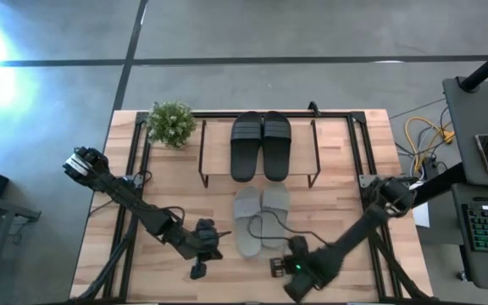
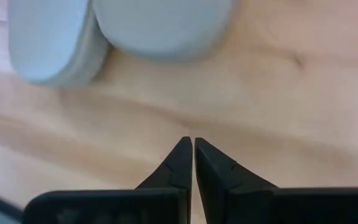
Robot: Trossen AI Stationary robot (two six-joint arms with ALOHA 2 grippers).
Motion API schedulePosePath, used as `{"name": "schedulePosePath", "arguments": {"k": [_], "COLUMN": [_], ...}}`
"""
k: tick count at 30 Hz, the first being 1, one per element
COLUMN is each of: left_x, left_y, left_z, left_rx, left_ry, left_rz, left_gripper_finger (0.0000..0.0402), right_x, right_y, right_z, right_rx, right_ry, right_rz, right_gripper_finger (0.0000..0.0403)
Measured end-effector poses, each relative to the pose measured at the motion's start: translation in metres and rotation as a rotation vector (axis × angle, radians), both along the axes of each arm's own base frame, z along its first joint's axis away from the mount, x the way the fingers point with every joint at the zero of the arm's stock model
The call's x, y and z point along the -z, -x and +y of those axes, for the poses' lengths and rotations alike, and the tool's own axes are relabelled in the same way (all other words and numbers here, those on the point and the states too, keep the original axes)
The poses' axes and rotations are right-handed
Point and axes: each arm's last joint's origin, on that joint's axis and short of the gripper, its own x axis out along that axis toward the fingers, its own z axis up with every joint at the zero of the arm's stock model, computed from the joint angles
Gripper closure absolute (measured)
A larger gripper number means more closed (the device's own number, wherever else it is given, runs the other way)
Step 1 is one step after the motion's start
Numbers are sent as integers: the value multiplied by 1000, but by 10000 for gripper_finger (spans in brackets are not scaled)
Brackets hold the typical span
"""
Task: Pick and place slides into the shelf
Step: Move the left gray slide to the shelf
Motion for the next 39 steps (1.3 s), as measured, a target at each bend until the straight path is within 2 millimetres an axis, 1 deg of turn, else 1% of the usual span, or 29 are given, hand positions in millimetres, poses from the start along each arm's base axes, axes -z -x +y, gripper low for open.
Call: {"name": "schedulePosePath", "arguments": {"k": [3,6,10,13,16,20,24,29,33,39], "left_x": [-2,1,13,21,27,37,50,61,64,64], "left_y": [-13,-28,-47,-58,-68,-78,-87,-96,-104,-116], "left_z": [-7,-19,-35,-42,-46,-45,-36,-18,-1,30], "left_rx": [-9,17,62,70,73,39,-35,-97,-180,-274], "left_ry": [45,101,120,105,84,63,16,-15,-60,-178], "left_rz": [-45,-83,-52,-43,-46,-40,-31,-1,1,-34], "left_gripper_finger": [402,402,402,402,402,402,402,401,401,402], "right_x": [-1,-1,-1,-1,-1,-1,-2,-3,-3,-3], "right_y": [13,17,16,13,9,0,-11,-22,-26,-29], "right_z": [13,17,14,11,7,-2,-9,-18,-23,-27], "right_rx": [8,-3,4,3,-11,-25,-57,-87,-111,-121], "right_ry": [-9,-4,29,47,61,80,87,102,117,120], "right_rz": [-9,-17,-41,-48,-43,-47,-63,-74,-73,-64], "right_gripper_finger": [394,394,394,394,394,394,394,394,394,394]}}
